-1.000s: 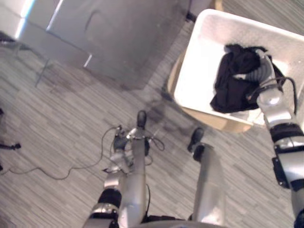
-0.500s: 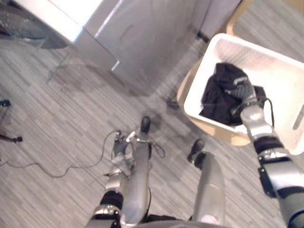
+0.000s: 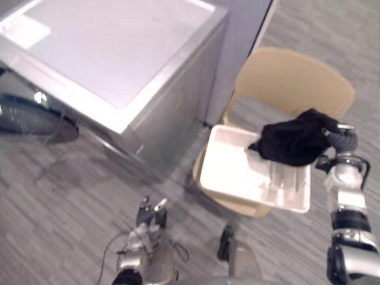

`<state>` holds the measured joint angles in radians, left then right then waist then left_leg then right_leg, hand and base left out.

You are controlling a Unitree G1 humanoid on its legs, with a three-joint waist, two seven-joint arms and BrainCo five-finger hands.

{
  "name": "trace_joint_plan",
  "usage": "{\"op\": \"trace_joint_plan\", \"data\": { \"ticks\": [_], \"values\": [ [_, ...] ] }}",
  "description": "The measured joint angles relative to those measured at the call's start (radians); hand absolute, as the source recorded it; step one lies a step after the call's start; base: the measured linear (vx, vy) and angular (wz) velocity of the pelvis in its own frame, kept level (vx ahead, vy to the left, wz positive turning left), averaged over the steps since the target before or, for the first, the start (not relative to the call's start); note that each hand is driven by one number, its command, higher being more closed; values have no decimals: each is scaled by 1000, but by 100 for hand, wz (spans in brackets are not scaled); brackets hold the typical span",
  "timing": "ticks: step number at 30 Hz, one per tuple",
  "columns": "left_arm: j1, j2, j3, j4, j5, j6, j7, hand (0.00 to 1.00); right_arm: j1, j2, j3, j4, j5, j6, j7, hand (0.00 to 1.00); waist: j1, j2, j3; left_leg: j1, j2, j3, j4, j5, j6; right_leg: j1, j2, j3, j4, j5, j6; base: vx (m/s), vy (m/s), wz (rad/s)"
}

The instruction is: Pick up the laundry basket with both hands and put the clothes into the washing machine.

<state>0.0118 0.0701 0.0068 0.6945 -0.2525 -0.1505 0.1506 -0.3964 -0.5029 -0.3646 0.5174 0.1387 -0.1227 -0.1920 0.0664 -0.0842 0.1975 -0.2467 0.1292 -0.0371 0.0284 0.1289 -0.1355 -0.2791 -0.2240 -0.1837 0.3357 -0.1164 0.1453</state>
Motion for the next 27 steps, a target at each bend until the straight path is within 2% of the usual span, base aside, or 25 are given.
{"op": "trace_joint_plan", "data": {
  "ticks": [2, 5, 7, 9, 14, 20, 22, 23, 25, 26, 27],
  "values": [
    [17, 3, 0, -59, 0, 2, -2, 0, 20, -8, -35, -36, -1, -1, 0, 100, 0, 3, -32, 38, -3, 4, -29, 2, 1, 44, 1, -3, -43, 10, 6, 118, 31, -3],
    [26, 6, -9, -235, -2, -4, -11, 0, 21, -13, -67, -106, -1, -15, -1, 100, -3, 11, -62, 98, -6, 4, -58, 2, 1, 107, 2, -1, -88, 21, 15, 88, 15, -6],
    [45, 7, -6, -262, -13, 2, 4, 0, 21, -13, -65, -146, 1, -26, -1, 100, -1, 22, -88, 125, -6, 14, -72, 2, 1, 126, 4, 9, -104, 25, 17, 37, 9, -11],
    [69, 15, -27, -309, -23, 26, 15, 0, 7, -15, -59, -196, 10, -33, 1, 100, 2, 38, -101, 161, -1, 28, -90, 2, 1, 153, 12, 22, -122, 34, 18, 5, 6, -16],
    [95, 59, -81, -413, -11, 67, 93, 0, -6, -14, 19, -279, 21, -47, 18, 100, 6, 45, -107, 187, 10, 69, -99, 3, 1, 163, 28, 61, -151, 67, 18, -62, 13, -20],
    [62, 75, -143, -392, -61, 80, 163, 0, -96, 21, 123, -314, 51, -49, 23, 100, 7, 55, -117, 212, 7, 122, -98, 0, -2, 182, 40, 142, -242, 125, 31, -119, 45, -25],
    [3, 80, -173, -335, -78, 88, 181, 0, -118, 24, 142, -314, 52, -49, 21, 100, 7, 57, -120, 211, -4, 122, -109, -1, -2, 194, 44, 183, -275, 138, 21, -133, 72, 9],
    [-40, 82, -199, -294, -82, 92, 188, 0, -144, 26, 160, -315, 56, -48, 20, 100, 7, 56, -122, 183, -19, 115, -65, -1, -2, 196, 27, 198, -298, 140, 21, -160, 96, 9],
    [-71, 84, -219, -256, -82, 100, 191, 0, -168, 33, 187, -319, 58, -48, 20, 100, 7, 64, -127, 176, -21, 122, -63, -1, -2, 202, 31, 223, -326, 145, 29, -129, 53, 1],
    [-108, 90, -253, -224, -82, 106, 202, 0, -169, 40, 189, -345, 60, -50, 19, 100, -2, 46, -135, 166, -59, 122, -68, -2, -2, 204, -3, 243, -358, 145, 29, -111, 120, 23],
    [-144, 90, -278, -195, -82, 108, 203, 0, -180, 39, 194, -353, 62, -52, 19, 100, -11, 35, -135, 96, -81, 96, 100, -23, 40, 196, -32, 242, -362, 144, 30, -80, 147, 20]
  ]
}}
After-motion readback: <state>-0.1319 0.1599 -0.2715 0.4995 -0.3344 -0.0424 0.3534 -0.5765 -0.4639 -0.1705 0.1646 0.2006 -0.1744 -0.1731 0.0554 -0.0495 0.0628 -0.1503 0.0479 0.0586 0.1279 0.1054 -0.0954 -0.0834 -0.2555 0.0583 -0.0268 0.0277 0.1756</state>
